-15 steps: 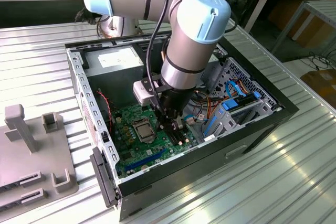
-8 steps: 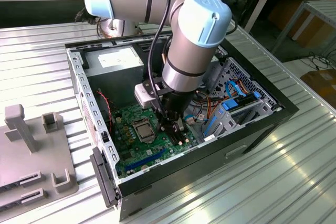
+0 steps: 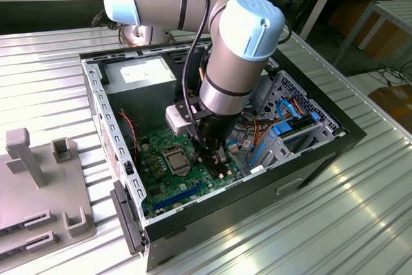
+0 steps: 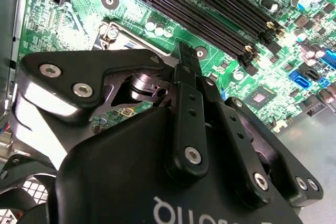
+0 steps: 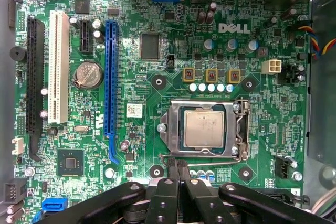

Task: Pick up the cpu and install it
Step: 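Install the first cpu locking lever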

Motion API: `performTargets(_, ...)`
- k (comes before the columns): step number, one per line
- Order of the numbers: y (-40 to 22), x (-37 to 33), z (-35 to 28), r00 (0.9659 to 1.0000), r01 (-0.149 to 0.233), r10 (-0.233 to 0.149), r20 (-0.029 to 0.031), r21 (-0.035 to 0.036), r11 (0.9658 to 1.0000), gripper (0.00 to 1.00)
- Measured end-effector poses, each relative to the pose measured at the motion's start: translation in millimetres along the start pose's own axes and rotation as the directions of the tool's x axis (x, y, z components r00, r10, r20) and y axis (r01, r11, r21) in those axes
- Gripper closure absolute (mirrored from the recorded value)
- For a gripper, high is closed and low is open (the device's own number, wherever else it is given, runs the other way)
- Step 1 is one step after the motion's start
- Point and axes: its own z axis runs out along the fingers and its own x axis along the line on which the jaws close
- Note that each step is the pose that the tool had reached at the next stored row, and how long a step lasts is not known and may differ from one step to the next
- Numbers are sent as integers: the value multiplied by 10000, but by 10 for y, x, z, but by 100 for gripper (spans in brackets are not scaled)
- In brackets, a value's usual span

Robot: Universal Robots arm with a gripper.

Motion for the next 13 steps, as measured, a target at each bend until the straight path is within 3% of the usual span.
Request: performTargets(13, -20, 0, 10, 10000, 12, -12, -16, 3, 10000, 89)
